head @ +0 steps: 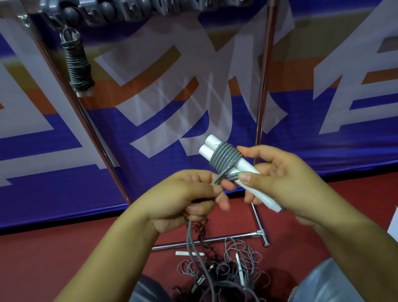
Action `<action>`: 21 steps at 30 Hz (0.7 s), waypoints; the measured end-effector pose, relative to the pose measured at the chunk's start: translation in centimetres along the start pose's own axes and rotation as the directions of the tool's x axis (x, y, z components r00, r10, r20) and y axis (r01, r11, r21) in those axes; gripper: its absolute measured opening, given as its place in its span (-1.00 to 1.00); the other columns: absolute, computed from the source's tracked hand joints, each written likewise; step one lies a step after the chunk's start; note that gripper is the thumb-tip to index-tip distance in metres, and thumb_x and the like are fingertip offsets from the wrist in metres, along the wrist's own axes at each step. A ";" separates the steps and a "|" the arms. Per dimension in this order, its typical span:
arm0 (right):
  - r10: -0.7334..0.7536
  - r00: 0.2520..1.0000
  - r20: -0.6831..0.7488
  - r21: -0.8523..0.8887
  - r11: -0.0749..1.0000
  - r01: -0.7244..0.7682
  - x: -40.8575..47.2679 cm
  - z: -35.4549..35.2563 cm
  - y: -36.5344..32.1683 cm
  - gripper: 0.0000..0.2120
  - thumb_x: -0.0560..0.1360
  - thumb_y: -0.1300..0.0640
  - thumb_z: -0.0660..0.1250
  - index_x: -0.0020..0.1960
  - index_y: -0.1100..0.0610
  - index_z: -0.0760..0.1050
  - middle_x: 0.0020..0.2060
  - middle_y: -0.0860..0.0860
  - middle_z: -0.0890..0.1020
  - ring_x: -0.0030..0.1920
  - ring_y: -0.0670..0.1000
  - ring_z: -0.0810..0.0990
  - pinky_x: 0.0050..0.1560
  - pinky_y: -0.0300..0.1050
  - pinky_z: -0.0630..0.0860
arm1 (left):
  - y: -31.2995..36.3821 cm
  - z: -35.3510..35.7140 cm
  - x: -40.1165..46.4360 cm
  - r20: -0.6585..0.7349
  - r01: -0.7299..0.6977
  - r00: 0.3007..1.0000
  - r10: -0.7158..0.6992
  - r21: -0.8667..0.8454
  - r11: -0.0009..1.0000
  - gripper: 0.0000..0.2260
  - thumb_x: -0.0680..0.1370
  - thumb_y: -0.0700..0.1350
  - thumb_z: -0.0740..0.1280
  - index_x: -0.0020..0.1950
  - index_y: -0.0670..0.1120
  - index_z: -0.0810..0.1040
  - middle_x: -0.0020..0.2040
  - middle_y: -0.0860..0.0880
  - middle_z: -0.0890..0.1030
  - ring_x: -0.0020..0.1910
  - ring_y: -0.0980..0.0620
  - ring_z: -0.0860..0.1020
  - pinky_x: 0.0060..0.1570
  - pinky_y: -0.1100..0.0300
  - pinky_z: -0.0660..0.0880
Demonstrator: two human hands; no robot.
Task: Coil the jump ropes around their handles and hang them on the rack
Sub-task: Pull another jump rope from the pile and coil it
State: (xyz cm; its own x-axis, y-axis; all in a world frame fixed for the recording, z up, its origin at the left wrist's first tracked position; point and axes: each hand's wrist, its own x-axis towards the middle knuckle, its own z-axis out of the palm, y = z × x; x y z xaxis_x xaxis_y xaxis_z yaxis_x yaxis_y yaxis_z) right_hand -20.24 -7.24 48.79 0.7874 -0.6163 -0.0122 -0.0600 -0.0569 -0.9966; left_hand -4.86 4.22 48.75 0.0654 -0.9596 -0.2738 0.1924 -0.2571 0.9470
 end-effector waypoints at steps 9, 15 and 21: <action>0.013 0.999 0.051 0.083 0.996 -0.018 -0.4 -0.2 -0.9 -0.66 0.47 0.32 0.34 0.16 -0.01 0.48 -0.26 0.10 0.70 -0.39 0.00 0.62 -0.28 -0.12 0.58 | -1.4 0.3 -0.1 -0.006 -0.127 0.992 0.129 -0.207 0.970 -0.78 0.53 -0.09 0.24 -0.17 -0.12 0.66 -0.41 -0.03 0.52 -0.57 0.19 0.32 -0.54 0.37 0.26; 0.047 0.991 0.126 0.206 0.976 -0.073 -1.0 -0.7 -1.4 -0.55 0.31 0.19 0.38 0.19 0.07 0.50 -0.22 0.17 0.68 -0.41 -0.02 0.60 -0.38 -0.22 0.54 | -2.1 0.0 -0.7 -0.083 -0.283 0.955 0.285 0.026 0.959 -0.80 0.45 -0.27 0.28 -0.14 -0.08 0.69 -0.23 -0.09 0.67 -0.28 0.05 0.61 -0.14 0.21 0.56; 0.049 0.980 0.192 0.204 0.975 -0.088 -1.2 -0.9 -1.4 -0.55 0.31 0.19 0.38 0.20 0.08 0.50 -0.14 0.24 0.67 -0.40 0.00 0.59 -0.36 -0.20 0.55 | -1.7 -0.4 -0.8 -0.089 -0.332 0.930 0.356 0.212 0.919 -0.89 0.41 -0.28 0.42 -0.17 -0.09 0.70 -0.25 -0.10 0.68 -0.28 0.05 0.64 -0.16 0.26 0.55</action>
State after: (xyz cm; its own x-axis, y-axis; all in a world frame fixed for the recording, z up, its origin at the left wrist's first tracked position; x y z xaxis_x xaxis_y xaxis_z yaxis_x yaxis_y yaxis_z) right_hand -21.63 -7.17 50.30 0.8864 -0.4565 -0.0763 -0.0032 0.1590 -0.9873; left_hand -4.84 5.53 47.26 0.2164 -0.9739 0.0680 -0.0523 0.0580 0.9969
